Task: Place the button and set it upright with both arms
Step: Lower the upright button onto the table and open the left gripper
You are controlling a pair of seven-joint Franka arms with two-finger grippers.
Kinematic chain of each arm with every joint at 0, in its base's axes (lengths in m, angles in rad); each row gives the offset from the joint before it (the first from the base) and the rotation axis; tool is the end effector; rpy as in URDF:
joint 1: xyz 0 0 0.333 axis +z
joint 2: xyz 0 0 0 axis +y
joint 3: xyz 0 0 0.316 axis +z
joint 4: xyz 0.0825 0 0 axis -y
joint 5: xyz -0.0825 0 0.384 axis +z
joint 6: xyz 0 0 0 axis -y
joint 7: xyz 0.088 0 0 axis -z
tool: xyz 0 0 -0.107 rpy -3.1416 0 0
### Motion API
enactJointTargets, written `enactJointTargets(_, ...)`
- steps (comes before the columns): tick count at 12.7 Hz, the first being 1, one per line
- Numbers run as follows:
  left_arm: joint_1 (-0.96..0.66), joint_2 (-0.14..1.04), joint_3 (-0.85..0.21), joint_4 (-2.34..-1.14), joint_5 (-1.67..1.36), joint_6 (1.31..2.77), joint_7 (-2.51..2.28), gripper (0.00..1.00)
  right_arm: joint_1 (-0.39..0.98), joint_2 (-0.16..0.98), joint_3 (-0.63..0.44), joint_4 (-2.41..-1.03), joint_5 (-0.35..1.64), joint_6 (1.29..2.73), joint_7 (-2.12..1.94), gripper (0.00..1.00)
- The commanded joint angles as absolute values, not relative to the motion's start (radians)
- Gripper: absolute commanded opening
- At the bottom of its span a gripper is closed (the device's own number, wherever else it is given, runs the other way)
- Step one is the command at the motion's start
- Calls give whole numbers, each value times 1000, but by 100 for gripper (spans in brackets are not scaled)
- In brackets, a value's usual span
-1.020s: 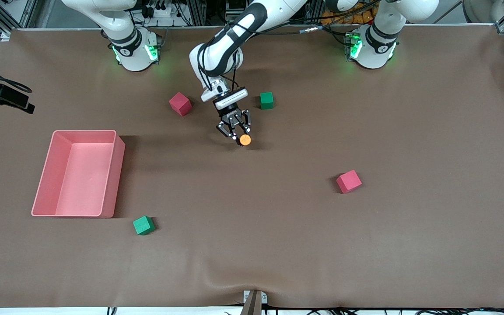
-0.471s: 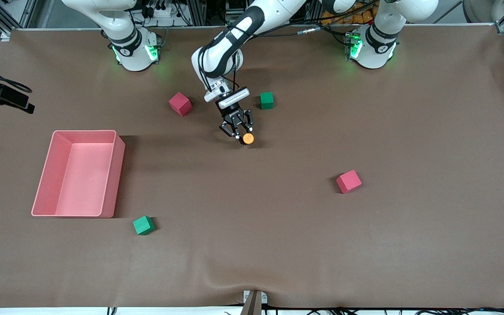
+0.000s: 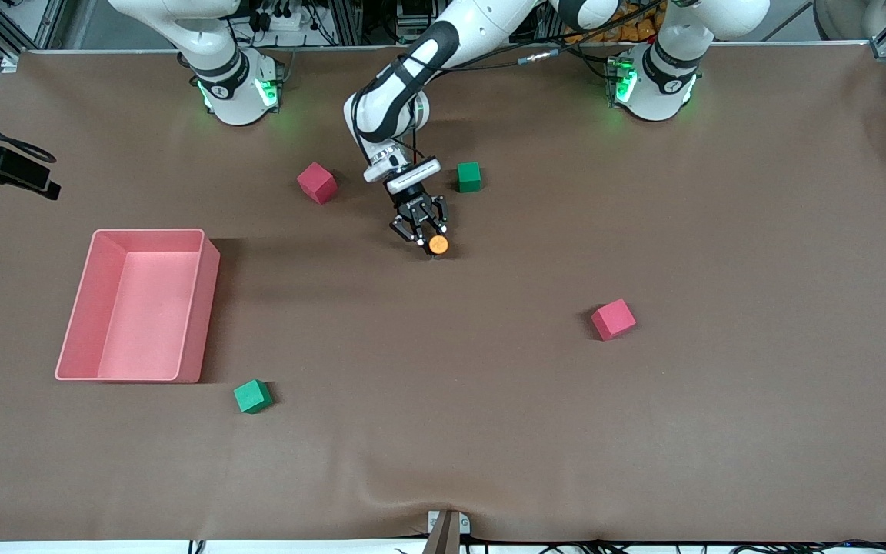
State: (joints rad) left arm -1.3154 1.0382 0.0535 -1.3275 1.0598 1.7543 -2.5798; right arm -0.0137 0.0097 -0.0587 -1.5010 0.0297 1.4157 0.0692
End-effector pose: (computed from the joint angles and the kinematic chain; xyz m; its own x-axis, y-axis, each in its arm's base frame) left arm 0.2760 -0.6334 0.1041 0.2556 0.3924 0.8836 0.5665 -0.8014 0.1920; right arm 0.5402 -0.0355 0.6388 0.9860 -0.1363 -0.0966 -0.1390 -0.9900 -0.0224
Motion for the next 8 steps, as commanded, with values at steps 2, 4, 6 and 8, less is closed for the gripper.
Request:
enactJointTargets(2,-1331,1066,64,-1301,1085,1741,-2632,25,-8,2,-57,-1489,25,1405,86,100)
enactJointTargets(4,-1331,1072,64,-1302,1085,1741,-2663,29,-6,2,-57,-1489,25,1405,86,100)
enactJointTargets(6,-1331,1072,64,-1301,1083,1741,-2665,37,-5,3,-57,-1489,25,1407,86,100)
enactJointTargets(8,-1331,1074,63,-1302,1083,1741,-2665,57,-3,3,-57,-1488,25,1407,86,100)
